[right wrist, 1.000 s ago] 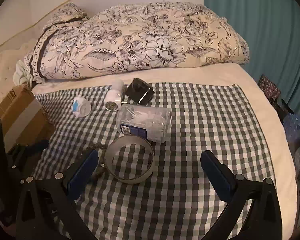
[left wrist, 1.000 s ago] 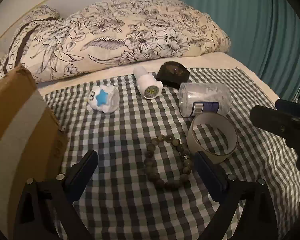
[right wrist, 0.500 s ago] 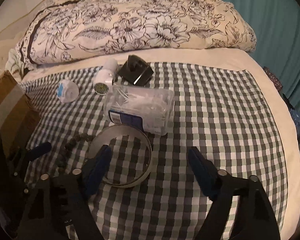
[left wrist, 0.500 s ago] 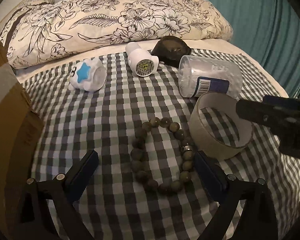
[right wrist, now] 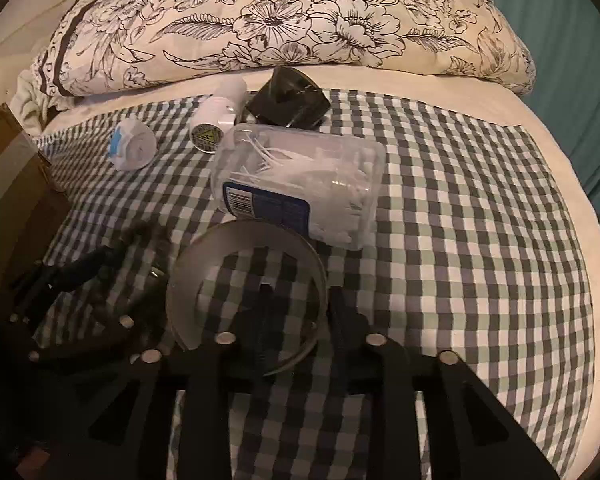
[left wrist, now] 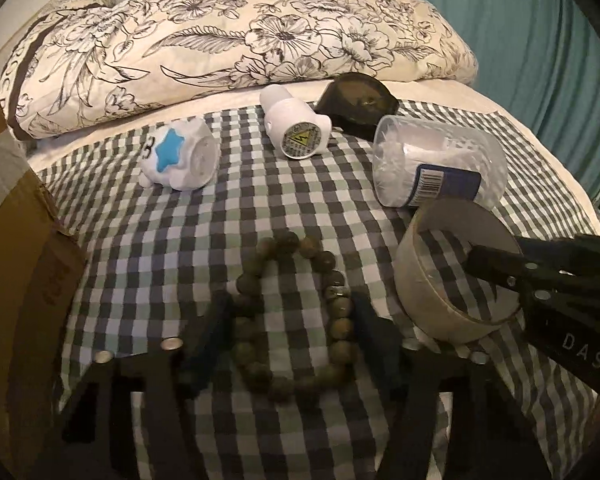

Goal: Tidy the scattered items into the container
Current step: 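Grasp the dark bead bracelet with the left tool while the right grasps the tape roll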

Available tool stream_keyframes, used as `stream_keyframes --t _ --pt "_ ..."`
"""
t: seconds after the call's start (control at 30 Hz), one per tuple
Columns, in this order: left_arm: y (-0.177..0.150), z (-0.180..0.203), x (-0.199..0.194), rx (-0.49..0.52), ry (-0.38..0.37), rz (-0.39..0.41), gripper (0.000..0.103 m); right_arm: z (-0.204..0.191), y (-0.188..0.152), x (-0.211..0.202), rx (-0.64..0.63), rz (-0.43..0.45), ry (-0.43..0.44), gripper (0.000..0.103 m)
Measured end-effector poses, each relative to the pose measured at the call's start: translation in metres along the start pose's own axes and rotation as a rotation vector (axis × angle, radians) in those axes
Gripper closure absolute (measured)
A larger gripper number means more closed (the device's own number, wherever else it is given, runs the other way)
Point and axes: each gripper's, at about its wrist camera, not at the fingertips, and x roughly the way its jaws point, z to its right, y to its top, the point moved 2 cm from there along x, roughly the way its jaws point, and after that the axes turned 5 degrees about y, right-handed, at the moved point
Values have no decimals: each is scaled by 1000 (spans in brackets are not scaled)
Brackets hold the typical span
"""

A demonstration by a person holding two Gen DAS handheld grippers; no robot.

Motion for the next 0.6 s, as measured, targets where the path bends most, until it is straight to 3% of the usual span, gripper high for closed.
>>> stream_keyframes --t 0.07,0.13,0.27,0.33,0.6 --pt "0 -3 0 -13 4 -5 59 3 -1 -2 10 2 7 92" --pt "2 -4 -2 -20 6 -7 77 5 -2 -5 19 5 14 97" --pt "2 -6 -6 -31 -1 -8 81 5 -3 -12 21 18 14 97" --pt "3 -6 -10 -30 3 2 92 4 -4 -16 22 24 17 97" --pt "10 -16 -31 -59 -1 38 92 7 -4 -40 28 67 15 98"
